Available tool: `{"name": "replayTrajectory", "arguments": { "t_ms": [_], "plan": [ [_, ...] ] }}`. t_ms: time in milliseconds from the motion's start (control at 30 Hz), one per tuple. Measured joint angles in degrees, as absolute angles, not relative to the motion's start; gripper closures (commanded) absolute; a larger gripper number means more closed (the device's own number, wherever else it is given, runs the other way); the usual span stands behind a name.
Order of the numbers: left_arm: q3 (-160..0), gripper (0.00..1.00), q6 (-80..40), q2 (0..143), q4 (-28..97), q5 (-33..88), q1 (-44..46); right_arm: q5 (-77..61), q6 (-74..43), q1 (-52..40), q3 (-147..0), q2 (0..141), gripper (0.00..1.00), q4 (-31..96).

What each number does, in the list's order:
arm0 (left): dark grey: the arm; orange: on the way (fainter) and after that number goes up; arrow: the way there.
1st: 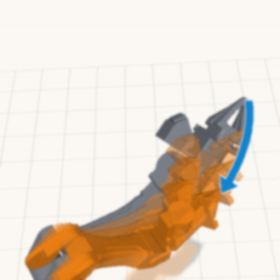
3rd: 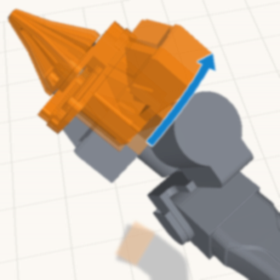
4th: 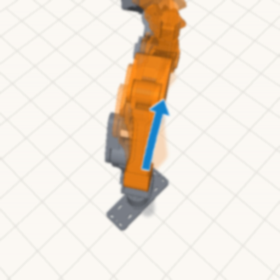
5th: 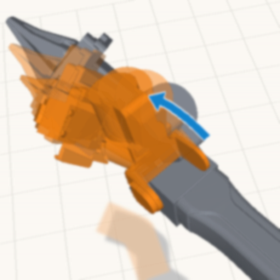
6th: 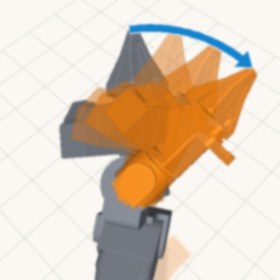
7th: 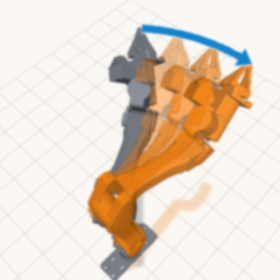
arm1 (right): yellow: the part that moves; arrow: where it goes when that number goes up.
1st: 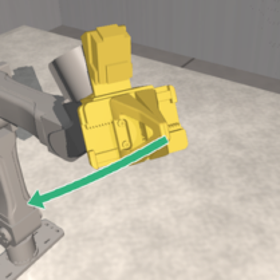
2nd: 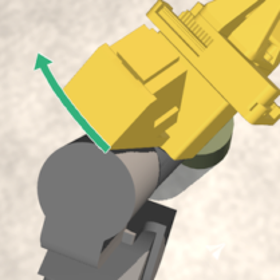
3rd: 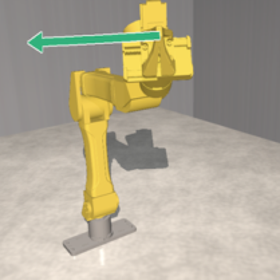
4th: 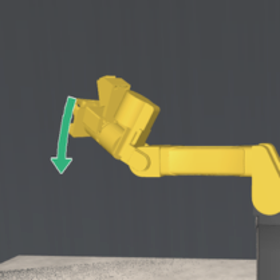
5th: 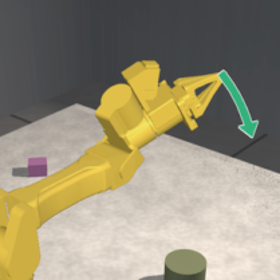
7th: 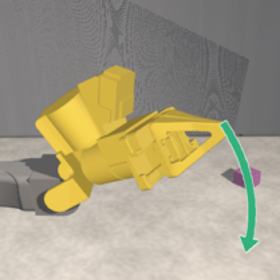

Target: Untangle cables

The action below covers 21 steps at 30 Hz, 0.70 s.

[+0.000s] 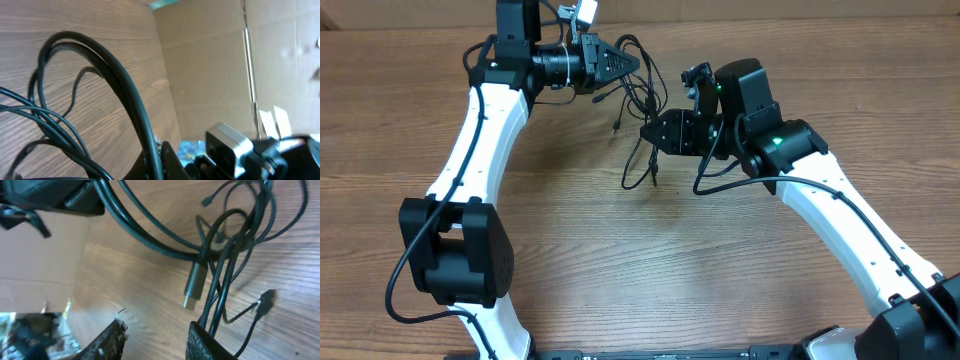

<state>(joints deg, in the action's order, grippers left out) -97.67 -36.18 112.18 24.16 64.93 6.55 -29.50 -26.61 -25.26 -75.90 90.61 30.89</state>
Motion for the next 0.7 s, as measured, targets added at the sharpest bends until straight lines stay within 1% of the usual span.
{"name": "replayTrajectory", "arguments": {
  "t_ms": [100,133,167,200,300,433,567,700],
  "plan": [
    [-97.67,0.96,-37.80,112.18,24.16,63.72,7.75,-25.96,-26.72,-25.78,-75.90,91.20,0.68,31.09],
    [-97.67,0.96,-37.80,112.18,24.12,63.55,8.23,-24.58,-26.26,-25.91,-75.90,91.88,0.72,31.20],
    [-97.67,0.96,-37.74,112.18,24.10,63.35,8.60,-23.53,-25.30,-25.91,-75.90,92.64,0.82,31.27],
    [-97.67,0.96,-37.41,112.18,24.16,63.26,8.97,-22.81,-25.04,-25.91,-75.90,93.19,0.96,31.31],
    [-97.67,0.96,-35.05,112.18,25.28,63.24,9.72,-18.44,-23.55,-25.71,-75.90,94.26,0.96,31.77],
    [-97.86,0.96,-27.97,112.18,30.02,63.31,9.96,-14.79,-21.26,-23.62,-75.90,94.24,0.96,31.90],
    [-97.86,0.96,-20.75,112.18,34.79,63.13,9.96,-14.96,-18.39,-20.64,-75.90,93.86,0.96,31.81],
    [-97.89,0.96,-14.11,112.18,37.95,63.61,10.50,-18.22,-16.43,-19.66,-75.90,93.47,0.96,29.85]
  ]
}}
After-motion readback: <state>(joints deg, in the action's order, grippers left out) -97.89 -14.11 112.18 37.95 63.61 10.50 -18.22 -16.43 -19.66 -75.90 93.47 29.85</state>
